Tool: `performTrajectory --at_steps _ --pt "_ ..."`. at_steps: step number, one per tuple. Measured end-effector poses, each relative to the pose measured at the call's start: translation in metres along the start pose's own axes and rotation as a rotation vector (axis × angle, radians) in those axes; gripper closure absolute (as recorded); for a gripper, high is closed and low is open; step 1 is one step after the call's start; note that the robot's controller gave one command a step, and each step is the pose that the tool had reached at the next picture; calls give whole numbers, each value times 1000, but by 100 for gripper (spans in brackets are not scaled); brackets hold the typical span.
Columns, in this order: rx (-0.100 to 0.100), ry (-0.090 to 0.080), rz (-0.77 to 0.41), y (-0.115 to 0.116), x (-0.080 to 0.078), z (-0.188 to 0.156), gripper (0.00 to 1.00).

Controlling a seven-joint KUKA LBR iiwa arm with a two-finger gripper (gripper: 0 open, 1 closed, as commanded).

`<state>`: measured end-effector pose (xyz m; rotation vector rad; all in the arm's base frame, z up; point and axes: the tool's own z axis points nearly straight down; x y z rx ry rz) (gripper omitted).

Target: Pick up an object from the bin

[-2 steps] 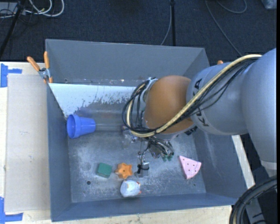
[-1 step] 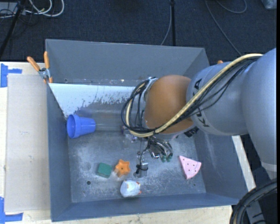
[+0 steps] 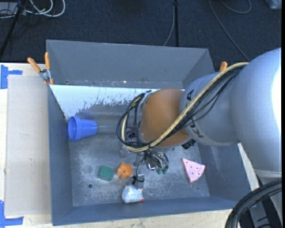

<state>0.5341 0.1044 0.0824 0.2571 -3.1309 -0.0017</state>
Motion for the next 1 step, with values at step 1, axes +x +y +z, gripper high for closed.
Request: performTrajectory --at_steps 1 --pt "0 8 103 1 -2 13 100"
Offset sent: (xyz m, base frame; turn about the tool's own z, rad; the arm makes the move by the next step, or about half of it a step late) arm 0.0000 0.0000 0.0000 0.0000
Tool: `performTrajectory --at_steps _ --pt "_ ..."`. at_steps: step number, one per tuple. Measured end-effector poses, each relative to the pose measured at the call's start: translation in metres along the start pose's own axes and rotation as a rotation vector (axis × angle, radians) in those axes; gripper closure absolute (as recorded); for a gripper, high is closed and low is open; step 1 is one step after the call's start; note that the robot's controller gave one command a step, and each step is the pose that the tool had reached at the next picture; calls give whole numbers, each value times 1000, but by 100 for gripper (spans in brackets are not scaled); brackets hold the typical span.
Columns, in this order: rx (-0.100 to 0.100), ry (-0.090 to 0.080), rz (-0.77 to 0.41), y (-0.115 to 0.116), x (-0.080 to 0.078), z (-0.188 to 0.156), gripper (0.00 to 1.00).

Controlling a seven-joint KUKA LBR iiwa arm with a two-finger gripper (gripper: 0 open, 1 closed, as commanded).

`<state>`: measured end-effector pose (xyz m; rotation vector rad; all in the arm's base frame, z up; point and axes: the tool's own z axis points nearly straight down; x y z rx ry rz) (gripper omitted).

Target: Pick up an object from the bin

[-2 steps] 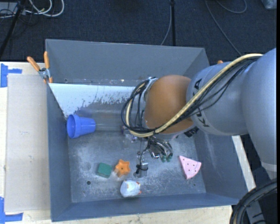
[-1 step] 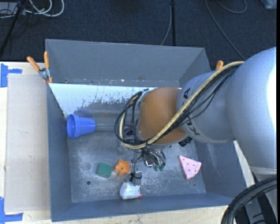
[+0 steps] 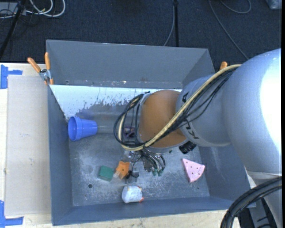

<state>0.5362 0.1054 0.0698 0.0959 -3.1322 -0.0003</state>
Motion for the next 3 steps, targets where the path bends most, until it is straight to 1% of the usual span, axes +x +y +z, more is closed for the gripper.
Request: performTrajectory --at_steps 1,2,3 --pt "0 0 0 0 0 0 100" --pt "1 7 1 0 2 -6 100" --pt "1 10 1 0 3 -26 100"
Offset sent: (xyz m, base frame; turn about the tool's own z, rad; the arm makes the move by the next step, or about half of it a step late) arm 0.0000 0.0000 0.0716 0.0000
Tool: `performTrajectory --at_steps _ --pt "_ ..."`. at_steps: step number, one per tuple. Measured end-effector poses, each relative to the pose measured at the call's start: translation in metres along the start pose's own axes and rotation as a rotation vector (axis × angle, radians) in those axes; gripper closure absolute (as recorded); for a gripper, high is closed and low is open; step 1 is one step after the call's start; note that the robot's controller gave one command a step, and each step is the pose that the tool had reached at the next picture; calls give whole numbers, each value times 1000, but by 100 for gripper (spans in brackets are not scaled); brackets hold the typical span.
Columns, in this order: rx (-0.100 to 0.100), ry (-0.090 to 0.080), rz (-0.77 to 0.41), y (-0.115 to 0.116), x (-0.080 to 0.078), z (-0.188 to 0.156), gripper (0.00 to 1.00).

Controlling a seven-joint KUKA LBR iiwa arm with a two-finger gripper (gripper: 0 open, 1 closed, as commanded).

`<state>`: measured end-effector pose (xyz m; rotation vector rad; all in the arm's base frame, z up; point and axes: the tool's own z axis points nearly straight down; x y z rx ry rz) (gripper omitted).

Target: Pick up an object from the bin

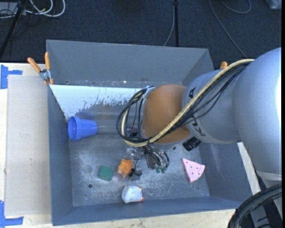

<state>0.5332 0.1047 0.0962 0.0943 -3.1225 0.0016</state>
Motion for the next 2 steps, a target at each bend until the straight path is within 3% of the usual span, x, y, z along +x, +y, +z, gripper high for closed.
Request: performTrajectory --at_steps 2 --pt "-1 -8 1 0 -2 -26 100"
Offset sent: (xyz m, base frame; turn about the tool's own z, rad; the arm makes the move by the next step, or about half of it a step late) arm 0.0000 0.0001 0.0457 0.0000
